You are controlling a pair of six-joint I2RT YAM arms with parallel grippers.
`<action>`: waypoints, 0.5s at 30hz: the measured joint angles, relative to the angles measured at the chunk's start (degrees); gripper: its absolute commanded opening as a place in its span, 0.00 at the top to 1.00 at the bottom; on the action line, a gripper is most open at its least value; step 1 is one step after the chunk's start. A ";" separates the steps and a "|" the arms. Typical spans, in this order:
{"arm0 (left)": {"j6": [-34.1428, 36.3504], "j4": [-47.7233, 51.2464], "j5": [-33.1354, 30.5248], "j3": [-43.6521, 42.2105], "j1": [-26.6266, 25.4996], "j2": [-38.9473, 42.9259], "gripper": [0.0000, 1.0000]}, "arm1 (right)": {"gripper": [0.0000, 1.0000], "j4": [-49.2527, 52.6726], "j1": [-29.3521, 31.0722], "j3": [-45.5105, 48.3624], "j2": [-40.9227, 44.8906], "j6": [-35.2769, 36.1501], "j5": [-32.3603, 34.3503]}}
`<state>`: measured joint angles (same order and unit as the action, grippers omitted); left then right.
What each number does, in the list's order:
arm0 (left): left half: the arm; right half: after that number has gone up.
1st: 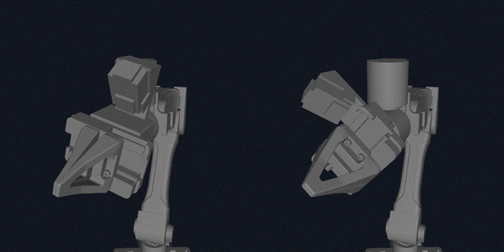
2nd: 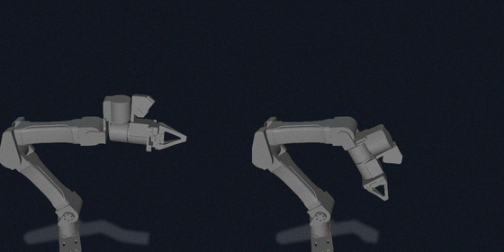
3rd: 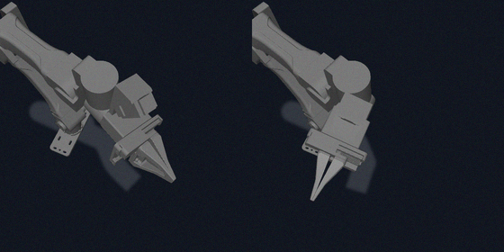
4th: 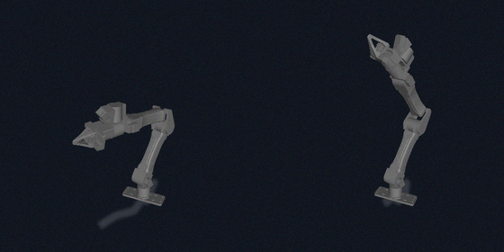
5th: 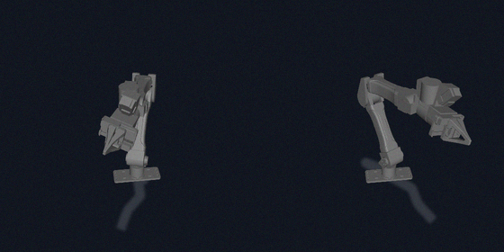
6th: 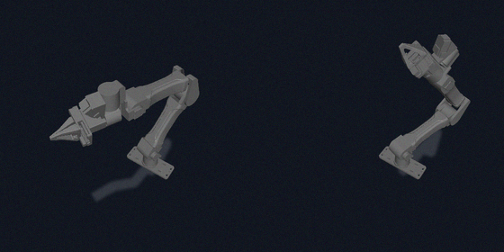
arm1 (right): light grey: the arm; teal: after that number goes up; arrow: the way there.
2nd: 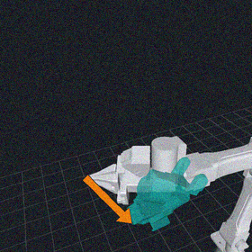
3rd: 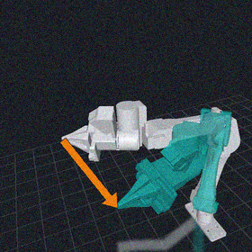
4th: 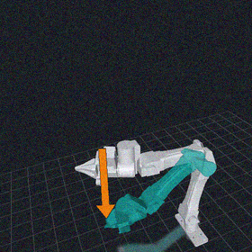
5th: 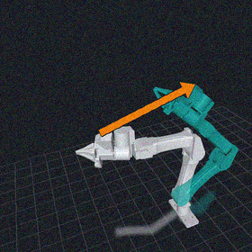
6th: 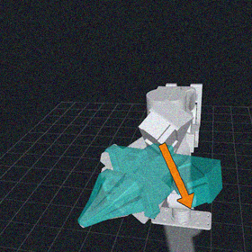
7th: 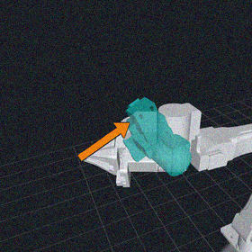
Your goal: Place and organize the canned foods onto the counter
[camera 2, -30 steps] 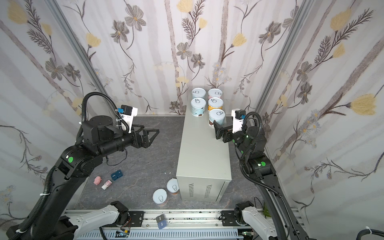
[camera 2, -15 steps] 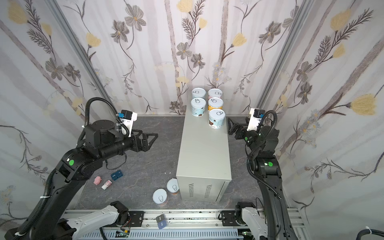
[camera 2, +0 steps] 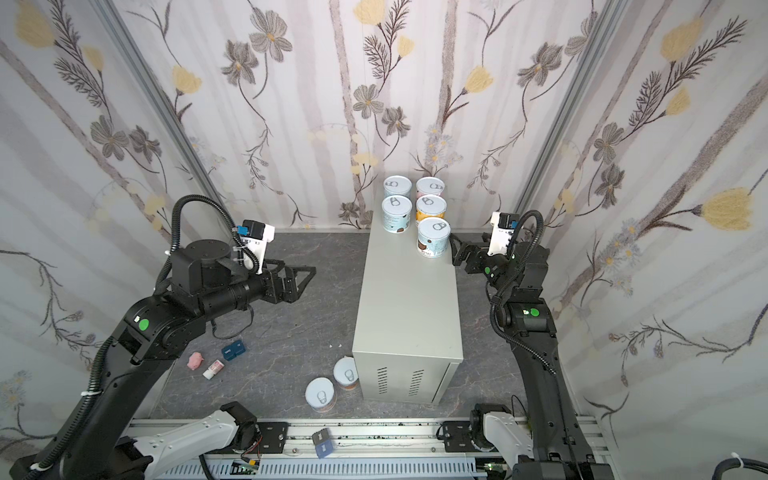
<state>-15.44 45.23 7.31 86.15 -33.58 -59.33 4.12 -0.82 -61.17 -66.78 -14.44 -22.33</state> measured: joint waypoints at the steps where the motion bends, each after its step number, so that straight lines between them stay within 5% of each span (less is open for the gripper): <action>1: 0.02 0.00 -0.02 0.00 0.00 0.00 0.00 | 0.00 -0.02 0.02 0.00 0.00 0.00 -0.26; 15: 0.04 0.02 -0.02 0.24 0.00 0.04 0.00 | 0.00 -0.04 0.35 0.00 0.02 -0.02 -0.28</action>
<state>-15.40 45.25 7.29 86.39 -33.58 -59.29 4.08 -0.47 -61.17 -66.76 -14.46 -22.61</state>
